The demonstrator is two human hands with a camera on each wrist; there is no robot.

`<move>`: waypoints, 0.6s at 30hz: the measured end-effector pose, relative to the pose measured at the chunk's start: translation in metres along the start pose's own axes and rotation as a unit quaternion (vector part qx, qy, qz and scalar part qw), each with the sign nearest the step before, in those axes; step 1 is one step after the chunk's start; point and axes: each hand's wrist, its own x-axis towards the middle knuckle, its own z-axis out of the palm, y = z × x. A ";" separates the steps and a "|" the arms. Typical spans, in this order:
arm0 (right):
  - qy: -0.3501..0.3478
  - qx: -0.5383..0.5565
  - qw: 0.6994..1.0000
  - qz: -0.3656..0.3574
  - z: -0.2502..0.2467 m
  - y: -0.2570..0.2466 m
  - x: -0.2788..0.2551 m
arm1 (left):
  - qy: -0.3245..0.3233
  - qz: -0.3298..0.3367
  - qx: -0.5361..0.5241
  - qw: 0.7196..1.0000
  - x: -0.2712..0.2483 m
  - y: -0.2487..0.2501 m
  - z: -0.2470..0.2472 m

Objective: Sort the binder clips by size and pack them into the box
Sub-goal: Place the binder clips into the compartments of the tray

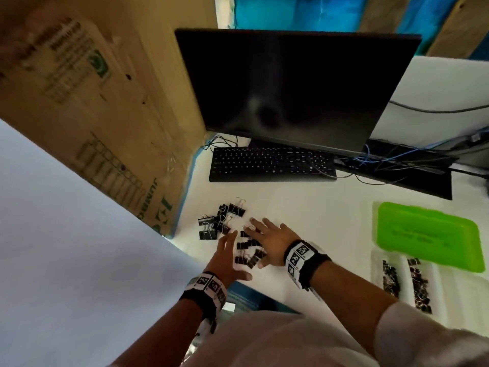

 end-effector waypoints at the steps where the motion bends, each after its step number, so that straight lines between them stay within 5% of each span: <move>1: -0.007 -0.008 1.000 -0.001 0.001 -0.004 0.004 | -0.023 -0.007 0.019 1.000 0.003 -0.002 0.001; 13: 0.053 0.165 0.984 0.033 0.031 0.020 -0.020 | -0.075 0.081 0.158 0.981 0.043 0.024 0.029; 18: 0.059 0.180 0.977 0.100 0.038 0.038 -0.042 | -0.095 0.115 0.131 0.980 0.056 0.039 0.031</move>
